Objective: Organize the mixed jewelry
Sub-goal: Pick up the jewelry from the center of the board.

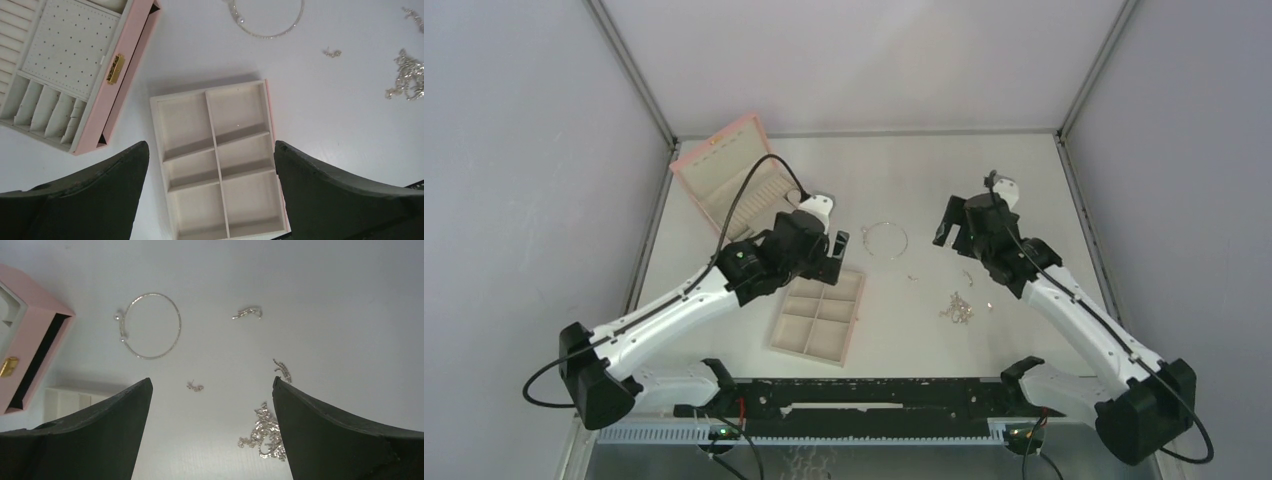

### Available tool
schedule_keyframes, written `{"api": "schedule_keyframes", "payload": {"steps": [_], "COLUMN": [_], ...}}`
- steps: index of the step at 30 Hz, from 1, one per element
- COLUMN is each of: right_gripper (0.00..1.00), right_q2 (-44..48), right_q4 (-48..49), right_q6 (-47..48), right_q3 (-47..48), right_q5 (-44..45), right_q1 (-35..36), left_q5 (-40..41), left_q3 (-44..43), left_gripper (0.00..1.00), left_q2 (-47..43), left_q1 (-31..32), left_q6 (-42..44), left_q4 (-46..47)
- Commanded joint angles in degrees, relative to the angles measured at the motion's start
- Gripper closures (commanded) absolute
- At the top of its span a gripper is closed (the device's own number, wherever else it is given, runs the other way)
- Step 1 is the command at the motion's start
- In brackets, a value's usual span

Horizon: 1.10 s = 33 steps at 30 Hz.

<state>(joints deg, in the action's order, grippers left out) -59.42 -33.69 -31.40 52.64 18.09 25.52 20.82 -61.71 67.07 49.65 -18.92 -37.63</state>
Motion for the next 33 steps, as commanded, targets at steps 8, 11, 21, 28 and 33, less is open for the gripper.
{"api": "schedule_keyframes", "payload": {"steps": [8,11,21,28,33], "right_gripper": [0.1,0.34,0.61,0.57,0.52], "right_q2": [-20.0,-26.0,-46.4,-57.8,-61.8], "right_q4": [5.1,6.0,2.6,-3.5,-4.4], "right_q6": [0.9,1.7,3.8,5.0,4.3], "right_q3": [6.7,10.7,28.9,44.1,47.7], "right_q5": [-12.3,-14.6,-14.9,-14.9,-16.4], "right_q1": [2.5,2.7,4.5,8.3,9.9], "left_q5": [2.9,2.6,6.3,6.7,7.0], "left_q3": [-1.7,-0.4,0.5,0.6,1.0], "left_gripper": [0.0,0.0,0.0,0.0,0.0], "left_q2": [-1.5,-3.5,-5.7,-5.9,-6.2], "left_q1": [-7.0,-9.1,-10.4,-10.4,-10.4], "left_q6": [-9.7,-10.5,-13.5,-13.5,-13.7], "left_q4": [-0.4,-0.4,-2.4,-2.7,-3.1]}}
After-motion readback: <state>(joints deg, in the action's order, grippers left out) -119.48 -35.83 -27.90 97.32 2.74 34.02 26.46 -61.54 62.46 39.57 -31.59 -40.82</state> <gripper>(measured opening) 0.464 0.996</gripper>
